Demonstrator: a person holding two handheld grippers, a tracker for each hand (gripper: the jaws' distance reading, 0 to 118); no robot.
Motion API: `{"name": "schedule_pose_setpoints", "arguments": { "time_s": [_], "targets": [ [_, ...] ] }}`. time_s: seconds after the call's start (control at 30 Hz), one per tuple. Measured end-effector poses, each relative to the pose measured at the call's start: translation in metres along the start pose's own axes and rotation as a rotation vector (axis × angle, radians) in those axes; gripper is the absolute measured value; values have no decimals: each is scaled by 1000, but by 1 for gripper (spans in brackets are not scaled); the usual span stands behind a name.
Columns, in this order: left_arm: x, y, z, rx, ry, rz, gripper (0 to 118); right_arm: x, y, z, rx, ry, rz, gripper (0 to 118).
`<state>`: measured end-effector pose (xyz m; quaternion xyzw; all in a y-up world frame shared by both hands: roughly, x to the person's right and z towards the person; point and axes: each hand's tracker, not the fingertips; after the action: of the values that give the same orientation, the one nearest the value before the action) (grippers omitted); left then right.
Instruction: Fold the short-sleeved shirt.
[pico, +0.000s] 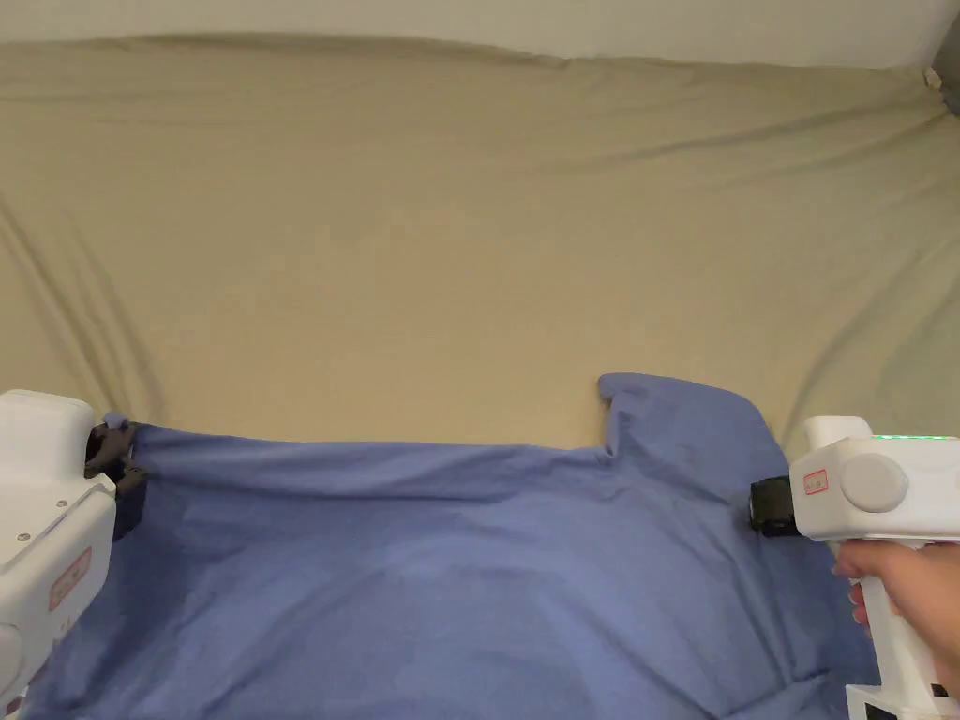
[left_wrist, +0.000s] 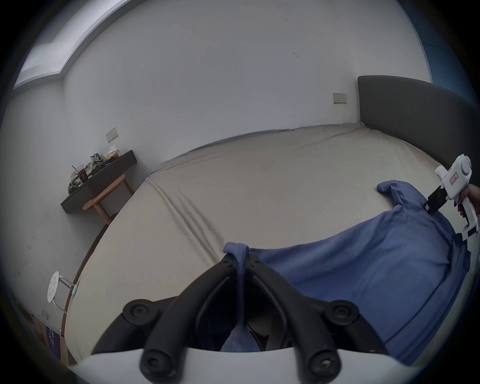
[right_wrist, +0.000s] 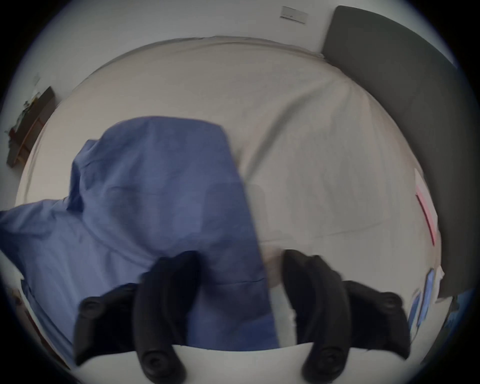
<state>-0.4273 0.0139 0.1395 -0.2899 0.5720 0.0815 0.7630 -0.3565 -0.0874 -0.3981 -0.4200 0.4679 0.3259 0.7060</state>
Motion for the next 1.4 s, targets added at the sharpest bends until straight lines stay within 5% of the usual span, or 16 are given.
{"name": "schedule_pose_setpoints", "arguments": {
  "time_s": [0.03, 0.07, 0.1, 0.17, 0.5, 0.8, 1.4],
  "targets": [
    [-1, -2, -1, -8, 3, 8, 2, -8, -3, 8, 27, -12, 20, 34],
    [-2, -4, -2, -20, 3, 18, 2, -13, -2, 11, 25, -16, 54, 5],
    [-4, -6, -3, -30, 1, 29, 2, -18, 0, 14, 28, -1, 74, 4],
    [-7, -8, -3, -35, 11, 33, 2, -23, 2, 20, 41, -80, 133, 4],
    [-25, 6, 48, -14, 24, 74, 2, 13, 5, 130, 119, 35, 93, 4],
    [-40, -13, 111, -70, 10, 65, 2, 30, -60, 210, 77, 94, 223, 4],
    [-23, -139, 131, -443, -79, -95, 2, 25, -191, 179, -239, 136, 283, 4]
  ]
}}
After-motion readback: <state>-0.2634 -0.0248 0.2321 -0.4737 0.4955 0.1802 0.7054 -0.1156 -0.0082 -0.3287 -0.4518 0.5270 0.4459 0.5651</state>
